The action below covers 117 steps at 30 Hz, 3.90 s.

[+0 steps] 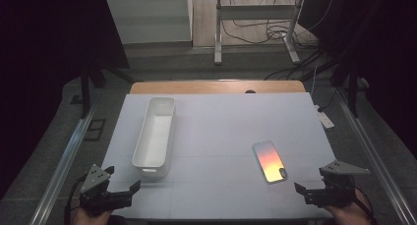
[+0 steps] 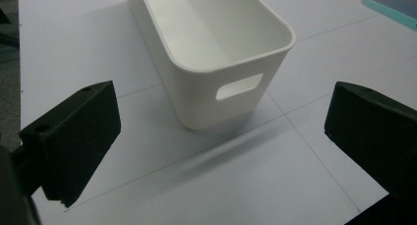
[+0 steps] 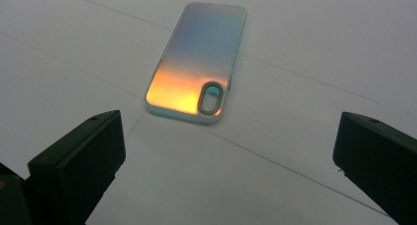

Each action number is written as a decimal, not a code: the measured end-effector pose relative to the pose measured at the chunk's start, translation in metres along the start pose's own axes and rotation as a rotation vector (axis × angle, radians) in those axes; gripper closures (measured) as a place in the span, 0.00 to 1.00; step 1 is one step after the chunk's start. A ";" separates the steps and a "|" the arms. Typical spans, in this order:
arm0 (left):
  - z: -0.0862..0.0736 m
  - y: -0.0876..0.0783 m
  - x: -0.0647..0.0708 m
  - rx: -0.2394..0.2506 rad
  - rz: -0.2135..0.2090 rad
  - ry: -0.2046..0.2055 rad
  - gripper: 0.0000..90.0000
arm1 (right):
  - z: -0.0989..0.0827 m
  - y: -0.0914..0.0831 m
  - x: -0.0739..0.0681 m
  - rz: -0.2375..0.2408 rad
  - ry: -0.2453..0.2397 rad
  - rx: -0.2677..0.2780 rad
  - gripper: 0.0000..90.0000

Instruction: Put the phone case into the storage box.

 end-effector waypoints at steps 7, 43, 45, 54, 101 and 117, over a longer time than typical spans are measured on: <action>-0.001 0.000 0.000 -0.002 -0.002 0.005 0.01 | 0.001 0.001 -0.001 0.002 -0.011 -0.011 0.00; -0.001 -0.001 -0.001 0.000 -0.015 0.000 0.02 | 0.003 0.004 -0.003 0.015 -0.026 -0.039 0.00; -0.001 -0.001 0.000 -0.001 -0.014 0.002 0.02 | 0.003 0.005 -0.003 0.019 -0.028 -0.049 0.00; -0.001 0.000 0.000 -0.003 -0.014 0.004 0.02 | 0.004 0.008 -0.003 0.024 -0.049 -0.082 0.00; 0.000 0.001 0.001 -0.011 -0.012 0.018 0.02 | 0.032 0.036 0.009 0.039 -0.037 -0.157 0.00; 0.000 0.001 0.002 -0.013 -0.010 0.024 0.02 | 0.042 0.054 0.015 0.049 -0.006 -0.193 0.00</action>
Point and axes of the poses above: each handheld gripper's, and its own axes: y roughly forward along the jaws, z roughly out of its top, x roughly to its right, the point moved 1 cm from there along y, roughly forward along the jaws, and after that the axes turned 2 degrees about -x, right-handed, at the moved point
